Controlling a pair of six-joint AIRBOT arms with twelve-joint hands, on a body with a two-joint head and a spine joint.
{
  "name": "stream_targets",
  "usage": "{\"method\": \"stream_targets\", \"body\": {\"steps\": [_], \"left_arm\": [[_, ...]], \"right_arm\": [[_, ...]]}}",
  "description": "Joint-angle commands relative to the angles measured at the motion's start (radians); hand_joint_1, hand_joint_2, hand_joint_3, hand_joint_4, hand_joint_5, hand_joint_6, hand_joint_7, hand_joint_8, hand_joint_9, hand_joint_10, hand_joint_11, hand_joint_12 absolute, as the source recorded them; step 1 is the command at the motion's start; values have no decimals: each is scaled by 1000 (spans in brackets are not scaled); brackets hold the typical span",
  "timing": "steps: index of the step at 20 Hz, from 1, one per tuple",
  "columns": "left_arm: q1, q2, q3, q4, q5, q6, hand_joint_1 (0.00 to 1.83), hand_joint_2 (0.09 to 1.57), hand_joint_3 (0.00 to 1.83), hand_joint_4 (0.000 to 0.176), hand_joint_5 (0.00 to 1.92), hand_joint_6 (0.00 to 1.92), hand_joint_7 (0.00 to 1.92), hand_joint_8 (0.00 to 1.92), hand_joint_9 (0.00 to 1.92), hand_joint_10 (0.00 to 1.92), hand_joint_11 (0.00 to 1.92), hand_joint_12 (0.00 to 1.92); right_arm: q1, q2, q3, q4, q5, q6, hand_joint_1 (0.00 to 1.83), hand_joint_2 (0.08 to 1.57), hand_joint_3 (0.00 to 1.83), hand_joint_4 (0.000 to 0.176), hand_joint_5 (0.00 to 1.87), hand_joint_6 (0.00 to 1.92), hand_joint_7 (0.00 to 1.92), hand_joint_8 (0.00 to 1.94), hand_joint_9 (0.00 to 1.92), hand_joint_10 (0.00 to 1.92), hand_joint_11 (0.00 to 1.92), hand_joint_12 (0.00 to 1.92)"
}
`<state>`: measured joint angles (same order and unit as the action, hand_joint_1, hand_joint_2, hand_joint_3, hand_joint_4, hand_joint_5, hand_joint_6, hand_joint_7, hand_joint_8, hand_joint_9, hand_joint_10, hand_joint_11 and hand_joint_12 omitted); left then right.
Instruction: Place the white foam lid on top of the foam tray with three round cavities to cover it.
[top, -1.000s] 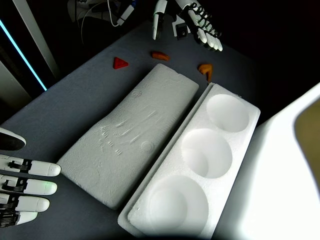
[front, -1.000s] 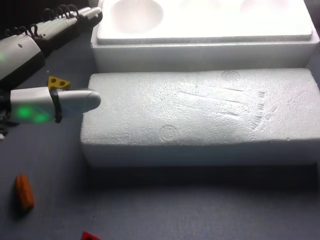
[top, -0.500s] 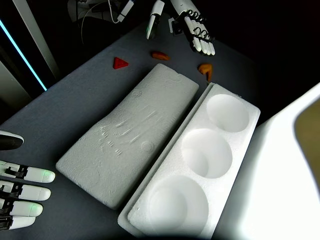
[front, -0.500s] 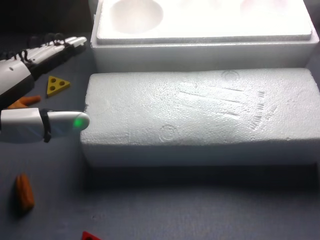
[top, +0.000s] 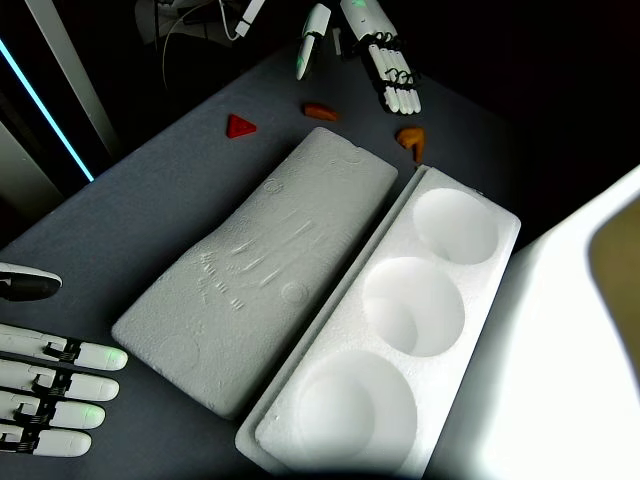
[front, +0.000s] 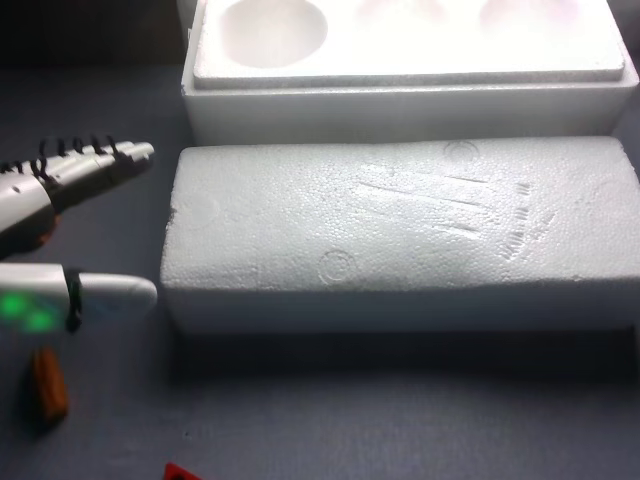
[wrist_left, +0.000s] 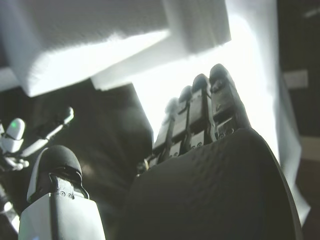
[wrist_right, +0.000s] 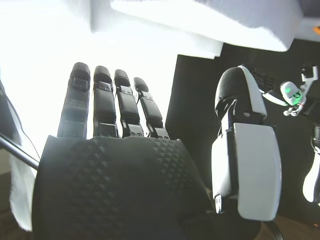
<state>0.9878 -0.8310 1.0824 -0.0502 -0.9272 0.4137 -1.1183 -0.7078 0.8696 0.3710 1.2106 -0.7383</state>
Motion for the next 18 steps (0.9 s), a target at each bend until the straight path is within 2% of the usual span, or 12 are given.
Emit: {"method": "stream_targets", "body": {"steps": [1, 5, 8, 12, 18], "left_arm": [[-11, 0, 9, -17, -87, -7, 372, 976, 0, 0, 0, 0, 0, 0, 0, 0, 0, 0], [-28, -24, 33, 0, 1, 6, 390, 967, 0, 0, 14, 5, 0, 0, 0, 0, 0, 0], [-28, -40, 44, -23, 25, 26, 429, 967, 0, 0, 24, 6, 0, 0, 0, 0, 0, 0], [-28, -54, 44, -82, 16, 89, 470, 962, 0, 0, 32, 4, 0, 0, 0, 0, 0, 0], [-31, -76, 55, -106, 7, 98, 463, 956, 0, 0, 20, 0, 0, 0, 0, 0, 0, 0]], "right_arm": [[17, -1, 12, 15, 95, -1, 438, 1140, 3, 0, 0, 0, 0, 0, 0, 0, 0, 0], [56, -34, 38, 15, 26, -10, 494, 1149, 6, 0, 0, 0, 0, 0, 0, 0, 0, 0], [71, -52, 52, 19, -4, -16, 479, 1145, 3, 0, 0, 0, 0, 0, 0, 0, 0, 0], [71, -72, 64, 54, -10, -21, 521, 1150, 4, 0, 0, 0, 0, 0, 0, 0, 0, 0], [72, -107, 87, 98, -26, -21, 544, 1160, 4, 0, 0, 0, 0, 0, 0, 0, 9, 6]]}}
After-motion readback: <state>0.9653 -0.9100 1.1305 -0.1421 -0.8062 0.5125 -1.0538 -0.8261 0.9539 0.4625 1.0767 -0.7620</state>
